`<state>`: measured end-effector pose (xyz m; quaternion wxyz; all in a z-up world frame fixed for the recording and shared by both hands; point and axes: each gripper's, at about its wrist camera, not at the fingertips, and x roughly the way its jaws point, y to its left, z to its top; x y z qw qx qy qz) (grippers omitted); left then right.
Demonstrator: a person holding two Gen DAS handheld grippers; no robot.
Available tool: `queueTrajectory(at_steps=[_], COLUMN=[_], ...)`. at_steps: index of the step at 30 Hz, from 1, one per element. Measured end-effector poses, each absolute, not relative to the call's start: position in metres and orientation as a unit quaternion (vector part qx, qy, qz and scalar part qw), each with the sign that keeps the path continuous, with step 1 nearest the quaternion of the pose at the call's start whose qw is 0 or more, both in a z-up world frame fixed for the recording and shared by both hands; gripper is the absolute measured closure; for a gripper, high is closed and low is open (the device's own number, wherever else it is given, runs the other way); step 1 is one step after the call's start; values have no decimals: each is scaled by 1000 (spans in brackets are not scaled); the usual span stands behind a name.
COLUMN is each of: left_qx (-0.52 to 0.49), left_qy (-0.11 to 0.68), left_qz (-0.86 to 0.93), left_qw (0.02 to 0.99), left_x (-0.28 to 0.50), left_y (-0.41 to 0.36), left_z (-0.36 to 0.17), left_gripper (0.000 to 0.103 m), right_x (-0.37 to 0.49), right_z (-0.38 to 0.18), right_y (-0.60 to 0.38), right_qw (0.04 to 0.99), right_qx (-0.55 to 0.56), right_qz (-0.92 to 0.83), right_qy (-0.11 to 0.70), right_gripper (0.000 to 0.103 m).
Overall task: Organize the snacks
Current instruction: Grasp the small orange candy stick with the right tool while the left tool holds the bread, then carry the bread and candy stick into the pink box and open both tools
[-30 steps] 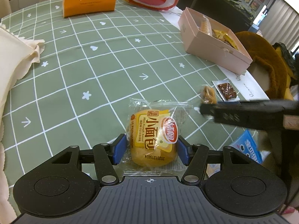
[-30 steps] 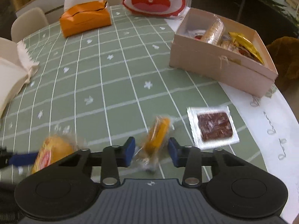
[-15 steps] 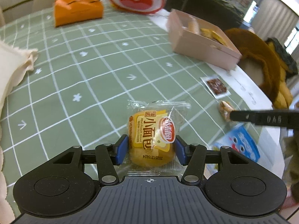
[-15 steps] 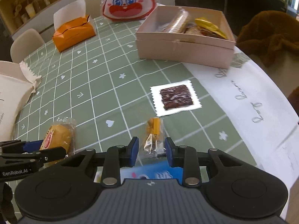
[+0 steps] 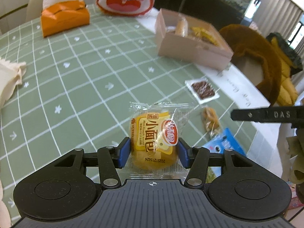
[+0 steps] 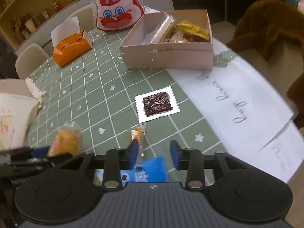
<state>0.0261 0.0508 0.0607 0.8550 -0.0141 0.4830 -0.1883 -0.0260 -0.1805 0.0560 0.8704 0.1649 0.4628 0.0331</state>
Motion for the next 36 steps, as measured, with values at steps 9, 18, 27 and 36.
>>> queueTrajectory(at_steps=[9,18,27,36], left_qx=[-10,-6,-20,-39], left_qy=[504,509,469,349], left_qz=[-183,-195,-240,-295], left_qw=[844,839,850,888], left_x=[21,18,37,136], left_y=[49,49,34,-8], left_z=[52,52,89,225], left_gripper=[45,45,46,45], right_x=[9,-3,-20,12], right_z=[22,27,65,214], right_y=[-134,-120,-158,-227], right_qw=[861,870,885,946], right_qx=[131,77,113,96], right_qz=[43,50,39,36], right_qy=[489,485,450,307], right_gripper=[54,80,83,83])
